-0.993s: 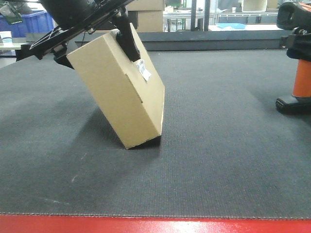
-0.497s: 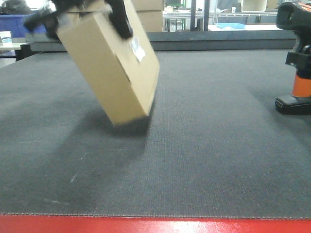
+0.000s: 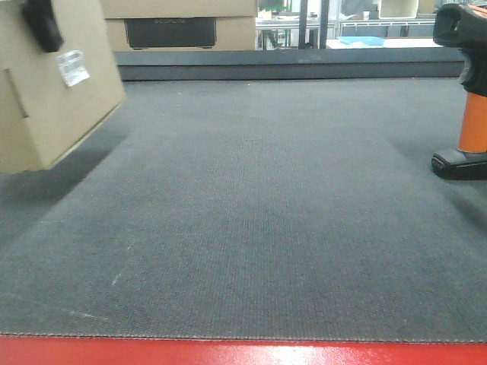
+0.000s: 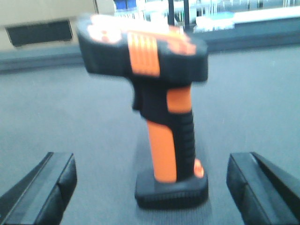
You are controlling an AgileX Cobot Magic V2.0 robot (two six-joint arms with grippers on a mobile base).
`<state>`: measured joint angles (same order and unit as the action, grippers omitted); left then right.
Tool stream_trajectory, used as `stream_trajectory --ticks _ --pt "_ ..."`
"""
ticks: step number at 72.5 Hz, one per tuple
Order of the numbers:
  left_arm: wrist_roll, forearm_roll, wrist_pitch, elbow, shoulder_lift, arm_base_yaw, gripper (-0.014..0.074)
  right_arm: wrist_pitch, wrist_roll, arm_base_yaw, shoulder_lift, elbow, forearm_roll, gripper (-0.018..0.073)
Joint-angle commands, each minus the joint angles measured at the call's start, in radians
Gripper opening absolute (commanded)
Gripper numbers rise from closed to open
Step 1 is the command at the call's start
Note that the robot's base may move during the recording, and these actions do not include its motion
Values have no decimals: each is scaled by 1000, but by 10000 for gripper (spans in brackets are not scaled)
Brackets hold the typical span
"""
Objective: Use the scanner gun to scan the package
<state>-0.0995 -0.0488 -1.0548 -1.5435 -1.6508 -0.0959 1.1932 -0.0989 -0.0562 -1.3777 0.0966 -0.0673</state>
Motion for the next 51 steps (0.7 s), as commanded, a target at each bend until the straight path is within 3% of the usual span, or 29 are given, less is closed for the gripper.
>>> stream_trajectory --ticks 1,12,38,44,51 --pt "29 -9 11 -6 12 40 -111 1 4 0 45 -9 9 560" --pt "120 -9 18 -5 -12 89 -111 -35 4 0 95 -9 9 560" --pt "130 28 14 -3 -63 89 -106 -46 4 0 96 -9 9 560" --pt "130 28 16 -3 -63 89 -28 -55 4 0 96 -9 9 560" --pt "130 36 6 -3 -63 89 180 -60 4 0 96 -9 9 560"
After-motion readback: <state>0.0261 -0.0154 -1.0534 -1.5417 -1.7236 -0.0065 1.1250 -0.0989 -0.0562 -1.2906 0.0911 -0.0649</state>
